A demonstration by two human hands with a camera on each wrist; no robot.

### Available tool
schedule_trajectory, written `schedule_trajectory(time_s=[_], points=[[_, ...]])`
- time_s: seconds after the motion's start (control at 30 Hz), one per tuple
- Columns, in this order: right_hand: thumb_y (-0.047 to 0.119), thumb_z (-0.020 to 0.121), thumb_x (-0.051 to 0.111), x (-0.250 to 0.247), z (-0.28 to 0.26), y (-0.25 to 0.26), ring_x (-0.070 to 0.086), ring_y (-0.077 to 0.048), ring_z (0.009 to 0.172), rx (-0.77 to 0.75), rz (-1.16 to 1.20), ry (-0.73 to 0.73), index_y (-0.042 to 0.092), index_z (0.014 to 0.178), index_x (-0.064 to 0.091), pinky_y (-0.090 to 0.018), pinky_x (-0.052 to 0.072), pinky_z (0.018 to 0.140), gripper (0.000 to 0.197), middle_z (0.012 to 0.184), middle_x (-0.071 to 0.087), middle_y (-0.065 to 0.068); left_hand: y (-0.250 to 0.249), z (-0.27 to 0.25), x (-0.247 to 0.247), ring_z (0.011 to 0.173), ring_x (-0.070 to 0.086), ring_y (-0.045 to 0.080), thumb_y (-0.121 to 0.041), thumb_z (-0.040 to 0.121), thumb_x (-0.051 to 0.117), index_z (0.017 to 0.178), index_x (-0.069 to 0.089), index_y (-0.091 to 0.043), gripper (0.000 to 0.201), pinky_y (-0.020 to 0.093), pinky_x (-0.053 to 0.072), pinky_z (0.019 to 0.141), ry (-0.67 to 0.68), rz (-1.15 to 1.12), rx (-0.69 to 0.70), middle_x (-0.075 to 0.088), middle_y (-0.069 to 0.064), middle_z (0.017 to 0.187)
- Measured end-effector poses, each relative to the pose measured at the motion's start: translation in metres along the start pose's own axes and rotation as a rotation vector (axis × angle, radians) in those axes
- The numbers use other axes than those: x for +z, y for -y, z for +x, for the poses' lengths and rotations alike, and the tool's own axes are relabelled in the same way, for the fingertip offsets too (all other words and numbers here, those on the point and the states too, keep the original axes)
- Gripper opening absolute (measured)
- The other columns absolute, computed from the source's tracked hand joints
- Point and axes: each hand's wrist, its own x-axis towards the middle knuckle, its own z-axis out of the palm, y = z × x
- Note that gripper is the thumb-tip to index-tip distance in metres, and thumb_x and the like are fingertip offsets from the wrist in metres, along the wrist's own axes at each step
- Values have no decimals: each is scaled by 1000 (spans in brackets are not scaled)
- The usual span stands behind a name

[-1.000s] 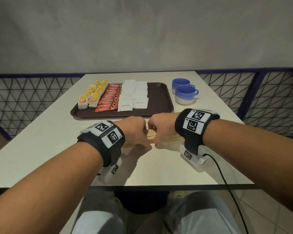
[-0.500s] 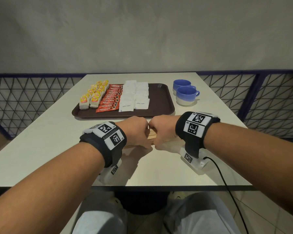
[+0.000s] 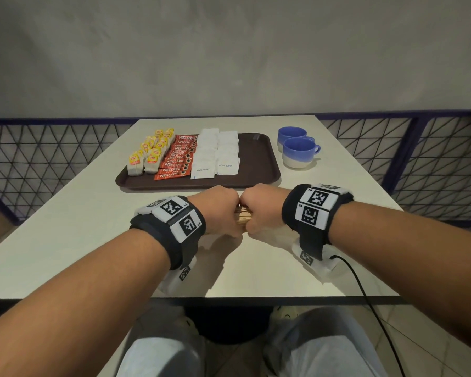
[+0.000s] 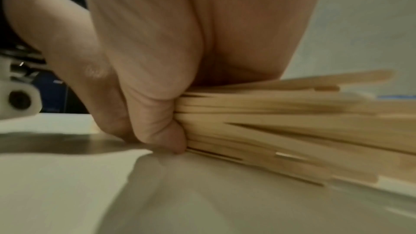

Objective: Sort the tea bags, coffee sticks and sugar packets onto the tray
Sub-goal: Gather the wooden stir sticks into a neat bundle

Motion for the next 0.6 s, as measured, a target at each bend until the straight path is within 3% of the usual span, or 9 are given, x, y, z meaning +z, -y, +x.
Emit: schedule_trajectory(time_s=[0.07, 0.2, 0.33, 0.5, 0.6], points=[[29, 82, 77, 0, -1, 0, 66, -22, 74, -9, -30, -30, 14, 106, 71, -33, 58, 71, 29, 87, 69, -3, 1, -1, -1, 75, 64, 19, -42, 76, 80, 97, 70, -23, 30, 29, 51, 66, -4, 7, 8, 69, -1, 86], [31, 83, 75, 3, -1, 1, 64, -21, 72, -10, -21, -38, 13, 108, 69, -33, 56, 67, 31, 86, 66, -4, 7, 0, -6, 75, 65, 19, -36, 73, 80, 80, 63, -27, 21, 27, 47, 61, 47, -29, -23, 68, -2, 81], [27, 86, 72, 3, -1, 3, 54, -17, 61, -28, -41, -21, 12, 102, 69, -25, 43, 53, 22, 73, 58, 0, 7, 0, -4, 77, 66, 22, -32, 77, 77, 92, 72, -20, 20, 27, 47, 62, 55, -31, -27, 70, 1, 83], [27, 89, 69, 4, -1, 6, 55, -20, 63, -53, -76, -18, 11, 91, 64, -31, 48, 61, 17, 70, 56, -1, 4, 0, 1, 71, 60, 22, -37, 79, 76, 77, 60, -22, 22, 28, 42, 59, 13, 37, 15, 60, -1, 72], [29, 90, 68, 2, -2, 5, 48, -14, 57, -56, -81, -31, 15, 87, 58, -28, 43, 59, 18, 66, 51, 2, 4, -3, 2, 73, 64, 24, -39, 78, 76, 84, 67, -19, 23, 30, 48, 61, -36, 72, 40, 66, 2, 77]])
